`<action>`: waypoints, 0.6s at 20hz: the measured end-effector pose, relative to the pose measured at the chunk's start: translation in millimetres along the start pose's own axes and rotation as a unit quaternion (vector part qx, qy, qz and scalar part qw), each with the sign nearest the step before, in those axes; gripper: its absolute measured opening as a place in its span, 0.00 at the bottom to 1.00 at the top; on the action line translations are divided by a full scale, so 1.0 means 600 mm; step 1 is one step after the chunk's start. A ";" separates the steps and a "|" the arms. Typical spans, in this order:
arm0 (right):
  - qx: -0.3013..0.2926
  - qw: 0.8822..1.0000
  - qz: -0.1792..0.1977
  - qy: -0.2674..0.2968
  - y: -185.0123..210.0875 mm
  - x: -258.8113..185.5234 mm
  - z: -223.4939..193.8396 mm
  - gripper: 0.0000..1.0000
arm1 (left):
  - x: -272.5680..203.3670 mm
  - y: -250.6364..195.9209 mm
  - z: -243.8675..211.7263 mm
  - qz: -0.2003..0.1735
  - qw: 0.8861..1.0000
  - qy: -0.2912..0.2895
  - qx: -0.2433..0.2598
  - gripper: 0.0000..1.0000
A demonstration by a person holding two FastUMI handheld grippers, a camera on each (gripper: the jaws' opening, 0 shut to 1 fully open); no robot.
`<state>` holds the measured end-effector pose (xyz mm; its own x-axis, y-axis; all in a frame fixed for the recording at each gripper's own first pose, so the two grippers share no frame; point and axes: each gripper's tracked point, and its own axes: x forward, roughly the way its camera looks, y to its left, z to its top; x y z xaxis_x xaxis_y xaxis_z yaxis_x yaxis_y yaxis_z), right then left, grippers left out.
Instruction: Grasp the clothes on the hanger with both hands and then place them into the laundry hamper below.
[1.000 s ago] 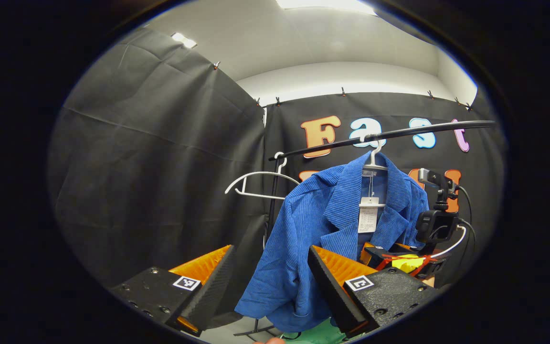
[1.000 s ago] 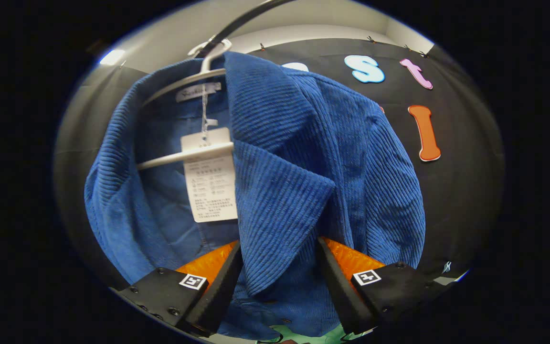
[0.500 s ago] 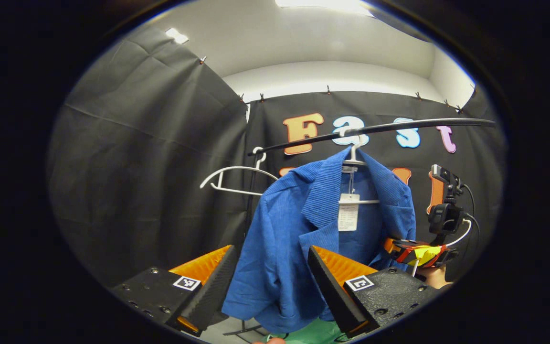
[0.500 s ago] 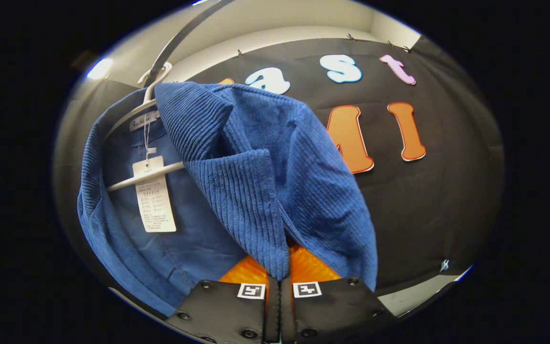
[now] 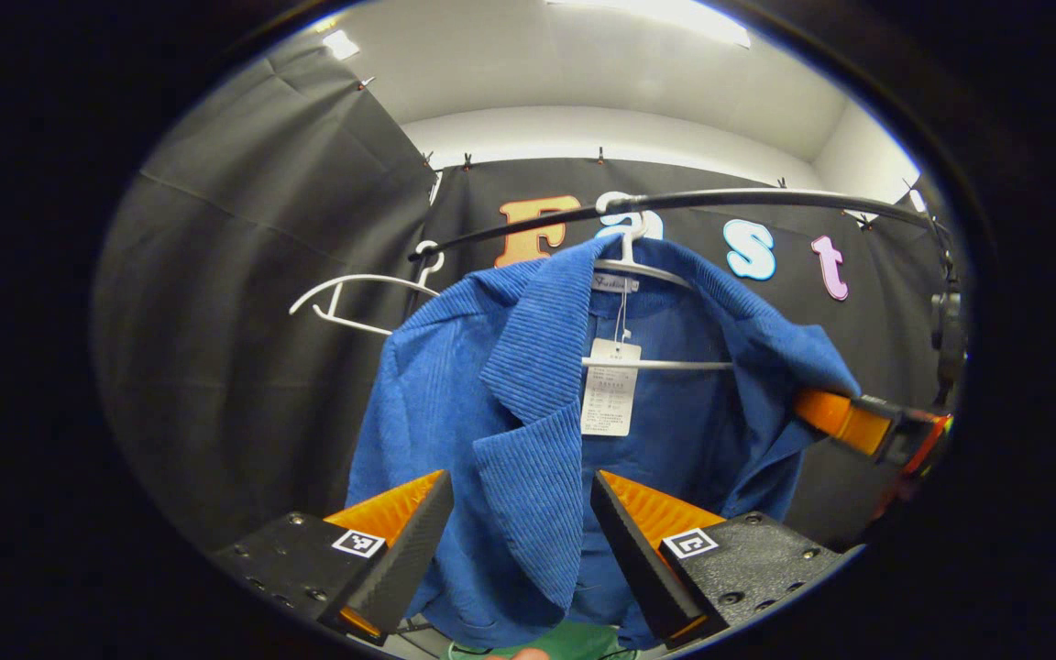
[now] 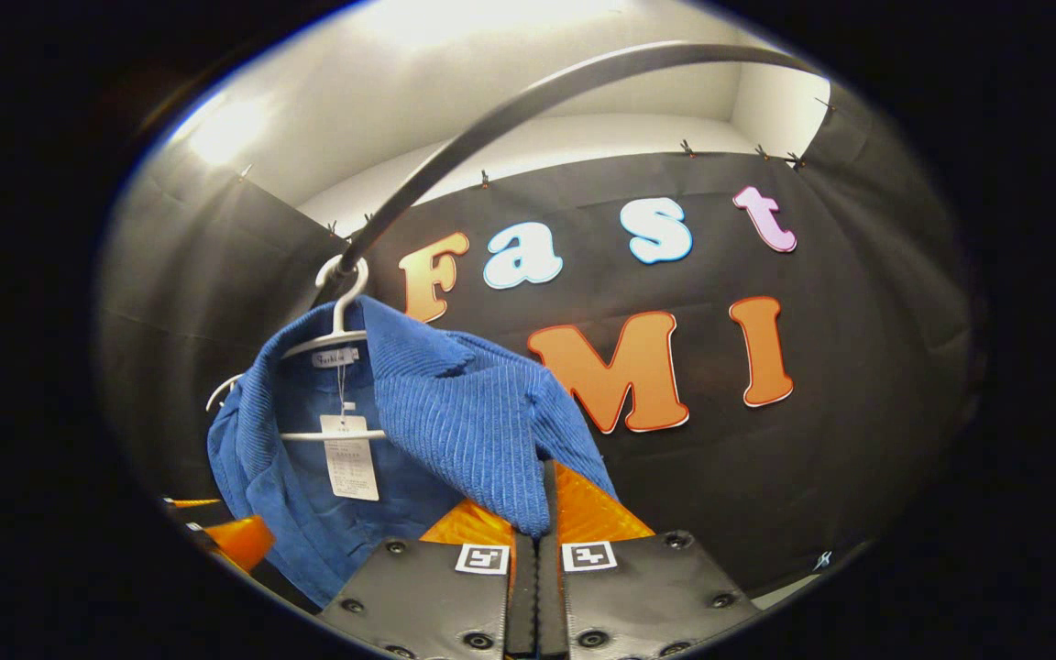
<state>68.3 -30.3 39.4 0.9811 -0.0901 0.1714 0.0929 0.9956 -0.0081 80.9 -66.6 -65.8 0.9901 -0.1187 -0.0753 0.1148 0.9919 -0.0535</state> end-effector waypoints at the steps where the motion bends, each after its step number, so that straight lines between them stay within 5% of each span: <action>1: -0.007 1.000 0.003 -0.010 0.000 -0.006 0.012 0.08 | 0.013 -0.006 -0.009 -0.001 1.000 0.004 -0.002 0.92; 8: -0.022 0.999 0.036 -0.029 0.028 -0.044 0.048 0.08 | 0.085 -0.008 -0.043 0.031 0.999 -0.013 -0.011 0.93; 12: -0.014 0.999 0.047 -0.020 0.034 -0.050 0.042 0.08 | 0.123 0.007 -0.076 0.042 0.998 -0.004 0.038 0.93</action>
<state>36.5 -6.8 58.8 0.9781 0.0050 0.2082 0.0061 0.9986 -0.0530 150.6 -72.9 -117.1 0.9970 -0.0352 -0.0693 0.0372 0.9989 0.0278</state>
